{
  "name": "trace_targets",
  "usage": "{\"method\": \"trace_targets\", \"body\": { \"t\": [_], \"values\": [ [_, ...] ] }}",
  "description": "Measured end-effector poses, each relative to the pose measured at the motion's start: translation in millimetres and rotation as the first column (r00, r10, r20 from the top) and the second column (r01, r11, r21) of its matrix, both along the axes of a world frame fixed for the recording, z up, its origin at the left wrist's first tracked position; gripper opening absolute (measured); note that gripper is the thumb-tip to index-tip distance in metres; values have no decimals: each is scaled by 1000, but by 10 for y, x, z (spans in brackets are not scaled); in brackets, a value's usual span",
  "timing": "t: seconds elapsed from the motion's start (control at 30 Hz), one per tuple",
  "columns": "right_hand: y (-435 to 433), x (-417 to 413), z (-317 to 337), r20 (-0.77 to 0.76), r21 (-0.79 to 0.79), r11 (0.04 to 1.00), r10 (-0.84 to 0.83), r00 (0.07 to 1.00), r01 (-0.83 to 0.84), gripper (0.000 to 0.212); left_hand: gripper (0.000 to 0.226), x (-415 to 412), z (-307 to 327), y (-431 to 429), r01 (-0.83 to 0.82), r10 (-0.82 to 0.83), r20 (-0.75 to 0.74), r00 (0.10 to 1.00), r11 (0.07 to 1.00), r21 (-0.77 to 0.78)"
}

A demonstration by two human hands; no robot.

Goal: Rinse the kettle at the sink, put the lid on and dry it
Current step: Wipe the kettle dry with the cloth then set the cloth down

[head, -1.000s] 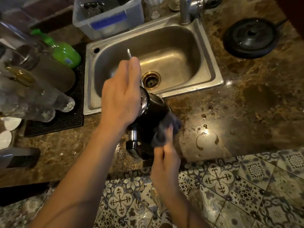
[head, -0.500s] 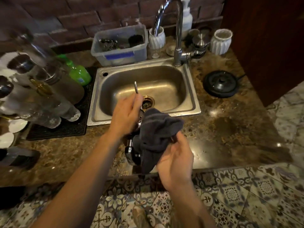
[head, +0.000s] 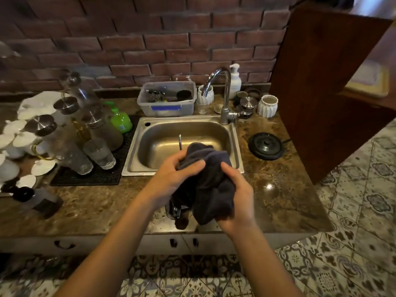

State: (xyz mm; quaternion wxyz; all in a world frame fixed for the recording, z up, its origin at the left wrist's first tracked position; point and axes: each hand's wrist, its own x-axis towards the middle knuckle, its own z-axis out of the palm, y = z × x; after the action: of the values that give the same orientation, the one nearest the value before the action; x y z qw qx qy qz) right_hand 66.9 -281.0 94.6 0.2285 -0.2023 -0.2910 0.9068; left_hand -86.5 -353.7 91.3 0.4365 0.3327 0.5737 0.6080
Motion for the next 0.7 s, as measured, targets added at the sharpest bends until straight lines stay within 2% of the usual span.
{"method": "trace_targets", "body": {
  "t": [0.13, 0.27, 0.43, 0.57, 0.7],
  "values": [
    [-9, 81, 200, 115, 130, 991, 13, 993, -28, 33, 39, 23, 195, -219, -73, 76, -125, 989, 997, 23],
    [35, 124, 336, 196, 267, 958, 52, 979, -105, 31, 29, -22, 359, -418, -76, 85, -278, 957, 996, 46],
    [148, 54, 372, 278, 397, 874, 177, 944, -280, 32, 19, -171, 456, -594, -136, 153, -289, 945, 988, 79],
    [175, -34, 318, 299, 518, 748, 295, 907, -414, 29, 16, -354, 444, -692, -143, 162, -256, 953, 986, 90],
    [196, -201, 246, 369, 629, 659, 213, 905, -412, 31, 14, -578, 397, -762, -156, 173, -242, 955, 984, 92]
  ]
}}
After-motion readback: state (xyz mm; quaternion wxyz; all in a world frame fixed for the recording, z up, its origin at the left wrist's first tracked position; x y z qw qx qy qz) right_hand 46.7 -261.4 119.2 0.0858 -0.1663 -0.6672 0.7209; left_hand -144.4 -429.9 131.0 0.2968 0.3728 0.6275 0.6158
